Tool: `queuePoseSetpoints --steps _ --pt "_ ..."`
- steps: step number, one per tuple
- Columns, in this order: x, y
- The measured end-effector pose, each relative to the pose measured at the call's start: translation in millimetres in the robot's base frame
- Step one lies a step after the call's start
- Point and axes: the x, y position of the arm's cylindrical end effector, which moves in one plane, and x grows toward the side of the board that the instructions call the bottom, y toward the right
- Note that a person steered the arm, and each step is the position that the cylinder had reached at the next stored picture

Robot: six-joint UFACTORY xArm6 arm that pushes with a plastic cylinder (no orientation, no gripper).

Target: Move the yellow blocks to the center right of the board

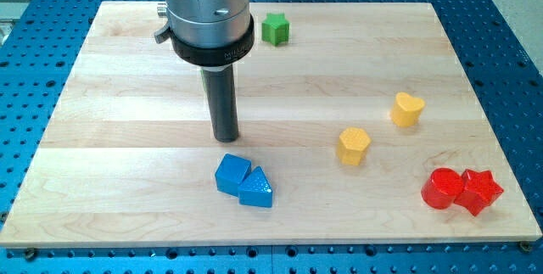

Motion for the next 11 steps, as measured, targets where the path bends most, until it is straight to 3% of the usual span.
queuePoseSetpoints --steps 1,3,4,7,8,9,10,11 --pt "-7 18" --pt "-27 167" --pt "-32 206" --pt "-6 227" --pt "-22 256" --pt "-45 257" --pt "-42 198" --pt "-35 82"
